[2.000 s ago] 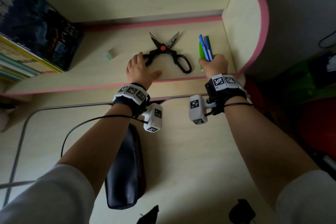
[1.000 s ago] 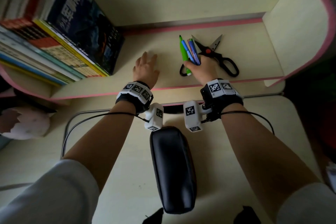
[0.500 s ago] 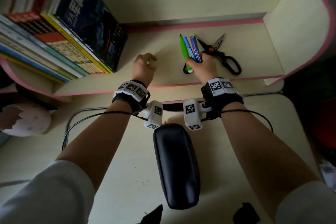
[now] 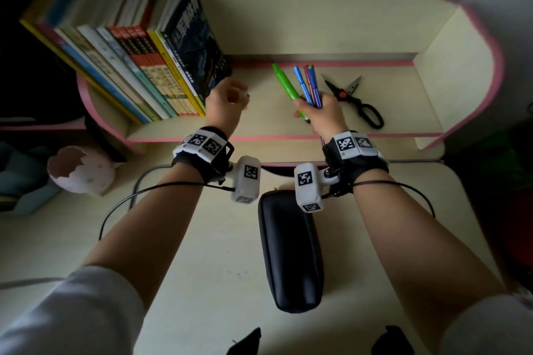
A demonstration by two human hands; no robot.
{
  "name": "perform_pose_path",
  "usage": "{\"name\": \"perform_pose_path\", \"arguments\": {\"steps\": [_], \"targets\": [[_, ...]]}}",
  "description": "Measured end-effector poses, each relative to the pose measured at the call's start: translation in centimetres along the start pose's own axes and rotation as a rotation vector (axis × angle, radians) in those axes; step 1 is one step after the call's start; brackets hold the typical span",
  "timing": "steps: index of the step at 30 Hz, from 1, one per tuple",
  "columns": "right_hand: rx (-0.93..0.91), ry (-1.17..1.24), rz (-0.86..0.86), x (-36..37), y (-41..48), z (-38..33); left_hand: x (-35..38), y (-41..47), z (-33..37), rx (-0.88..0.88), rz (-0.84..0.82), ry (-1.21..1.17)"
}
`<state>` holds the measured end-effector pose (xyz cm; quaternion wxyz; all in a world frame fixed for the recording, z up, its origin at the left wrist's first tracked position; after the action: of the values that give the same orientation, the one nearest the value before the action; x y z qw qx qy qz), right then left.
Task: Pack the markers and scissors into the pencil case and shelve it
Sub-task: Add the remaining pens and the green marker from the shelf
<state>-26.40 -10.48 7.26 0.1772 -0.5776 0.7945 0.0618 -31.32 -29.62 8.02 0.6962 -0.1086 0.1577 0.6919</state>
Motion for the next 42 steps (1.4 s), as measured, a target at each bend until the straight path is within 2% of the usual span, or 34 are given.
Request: {"name": "perform_pose_path", "arguments": {"steps": [6, 12, 26, 33, 42], "targets": [[-0.034, 0.008, -0.027, 2.0, -2.1, -1.6, -5.2, -1.4, 0.6, 0.054, 0.104, 0.036], [-0.043, -0.021, -0.06, 4.7, -4.0, -3.0, -8.9, -2.4, 0.5, -0.008, 0.184, -0.055], [-0.101, -0.11, -0.145, 8.0, -6.0, -4.3, -11.0, -5.0, -0.4, -0.043, 0.056, -0.165], [-0.102, -0.1, -0.139, 8.8, -6.4, -4.6, -12.2, -5.5, -0.2, -0.016, -0.048, -0.052], [-0.081, -0.057, -0.152, 9.5, -7.2, -5.9, -13.2, -5.6, 2.1, 0.077, -0.016, 0.039]]}}
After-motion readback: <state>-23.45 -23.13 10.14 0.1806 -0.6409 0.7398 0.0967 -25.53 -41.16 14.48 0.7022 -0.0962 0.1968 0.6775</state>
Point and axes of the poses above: each hand's wrist, its own y-axis towards the middle knuckle, its own x-axis out of the palm, z = x × y, the point moved 3 cm from there along y, towards the middle knuckle
